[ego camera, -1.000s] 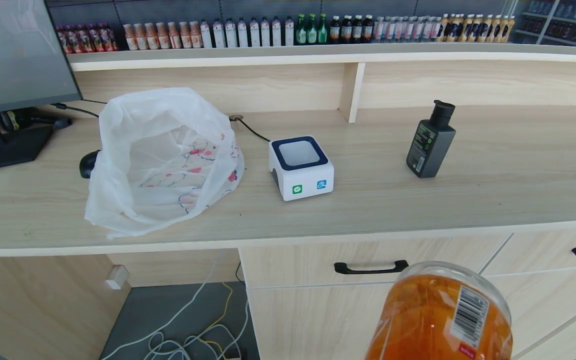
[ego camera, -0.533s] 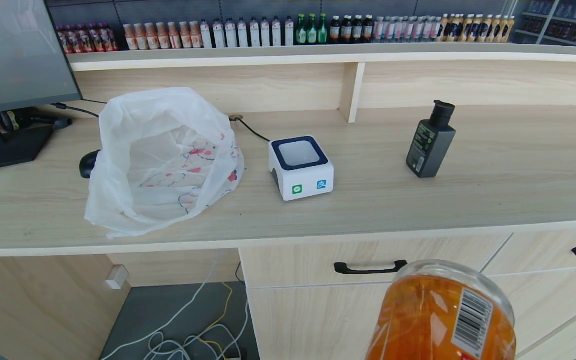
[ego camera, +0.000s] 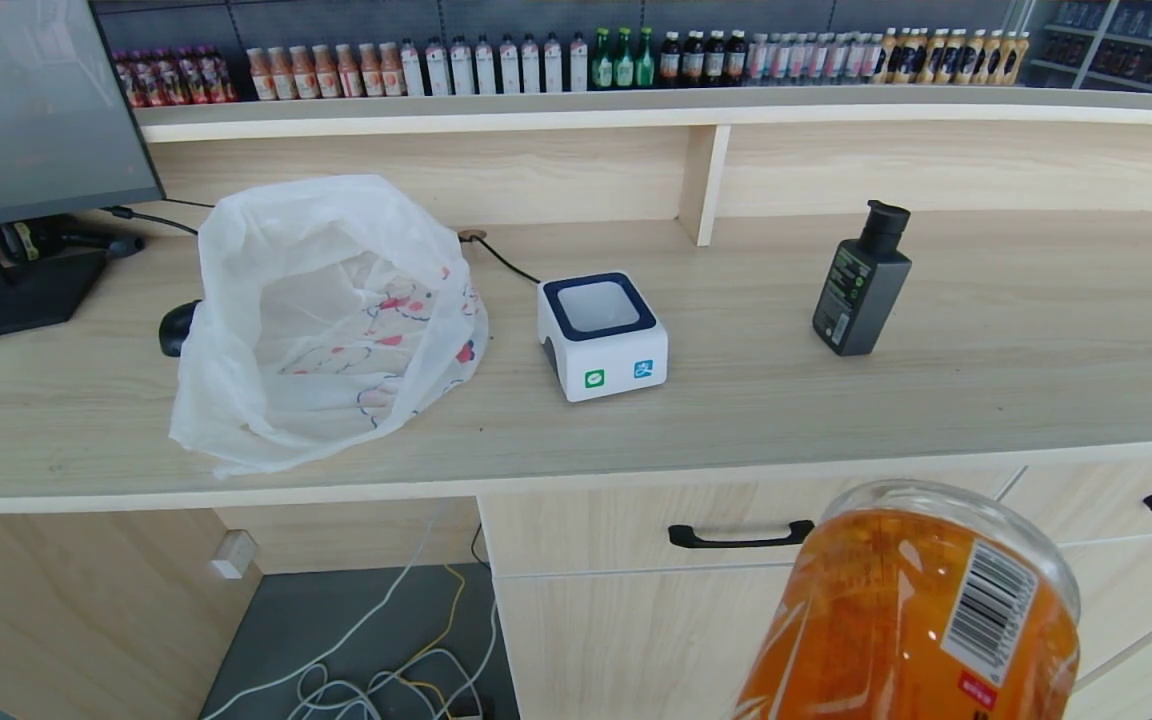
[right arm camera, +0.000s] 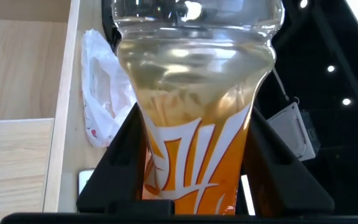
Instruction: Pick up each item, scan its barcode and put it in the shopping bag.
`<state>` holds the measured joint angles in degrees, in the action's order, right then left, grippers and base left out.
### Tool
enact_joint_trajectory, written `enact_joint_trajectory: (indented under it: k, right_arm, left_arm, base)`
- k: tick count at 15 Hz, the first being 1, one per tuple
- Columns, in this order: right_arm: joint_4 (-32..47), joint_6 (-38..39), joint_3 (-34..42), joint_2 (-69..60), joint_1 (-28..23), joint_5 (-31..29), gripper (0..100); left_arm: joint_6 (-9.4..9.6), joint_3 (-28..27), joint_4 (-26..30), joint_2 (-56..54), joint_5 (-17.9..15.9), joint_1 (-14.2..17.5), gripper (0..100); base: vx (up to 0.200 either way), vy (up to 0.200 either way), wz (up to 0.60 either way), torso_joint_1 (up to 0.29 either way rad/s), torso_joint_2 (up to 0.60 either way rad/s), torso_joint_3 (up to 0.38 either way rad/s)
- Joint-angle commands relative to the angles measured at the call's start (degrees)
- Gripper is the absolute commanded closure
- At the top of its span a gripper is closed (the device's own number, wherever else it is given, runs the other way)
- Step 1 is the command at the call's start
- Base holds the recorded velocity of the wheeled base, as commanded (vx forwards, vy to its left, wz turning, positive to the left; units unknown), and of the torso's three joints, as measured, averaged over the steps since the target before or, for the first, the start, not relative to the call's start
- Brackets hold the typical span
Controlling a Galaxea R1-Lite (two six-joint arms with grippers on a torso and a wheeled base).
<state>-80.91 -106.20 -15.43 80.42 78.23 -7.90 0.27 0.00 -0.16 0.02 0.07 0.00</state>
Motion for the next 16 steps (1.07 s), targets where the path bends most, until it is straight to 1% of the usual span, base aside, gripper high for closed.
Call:
enact_joint_trajectory:
  k: [1,7,8,9,10,11,13,16]
  right_arm:
    - [-0.04,-0.23,-0.21,-0.09,-0.09,-0.01,100]
    - [-0.04,0.47,0.49,-0.09,-0.09,-0.01,100]
    - [-0.04,1.88,0.67,-0.09,-0.09,-0.01,100]
    - [0.05,4.69,1.28,-0.09,-0.27,0.08,100]
    - [0.05,10.05,2.07,-0.09,-0.53,0.08,100]
    - [0.05,13.57,2.6,0.09,-0.62,0.08,100]
    - [0.05,17.52,4.62,0.09,-2.03,0.08,100]
    - [0.05,28.51,7.0,-0.44,-3.08,-0.01,100]
  left_arm:
    - [0.0,0.0,-0.02,-0.02,0.01,0.0,0]
    - [0.0,0.0,-0.02,-0.02,0.01,0.0,0]
    - [0.0,0.0,-0.02,-0.02,0.01,0.0,0]
    - [0.0,0.0,-0.02,-0.02,0.01,0.0,0]
    - [0.0,0.0,-0.02,-0.02,0.01,0.0,0]
    - [0.0,0.0,-0.02,-0.02,0.01,0.0,0]
    - [0.0,0.0,-0.02,-0.02,0.01,0.0,0]
    - [0.0,0.0,-0.02,-0.02,0.01,0.0,0]
  base:
    - [0.0,0.0,0.0,0.0,0.0,0.0]
    - [0.0,0.0,0.0,0.0,0.0,0.0]
    - [0.0,0.0,0.0,0.0,0.0,0.0]
    - [0.0,0.0,0.0,0.0,0.0,0.0]
    - [0.0,0.0,0.0,0.0,0.0,0.0]
    - [0.0,0.0,0.0,0.0,0.0,0.0]
    - [0.0,0.0,0.0,0.0,0.0,0.0]
    - [0.0,0.0,0.0,0.0,0.0,0.0]
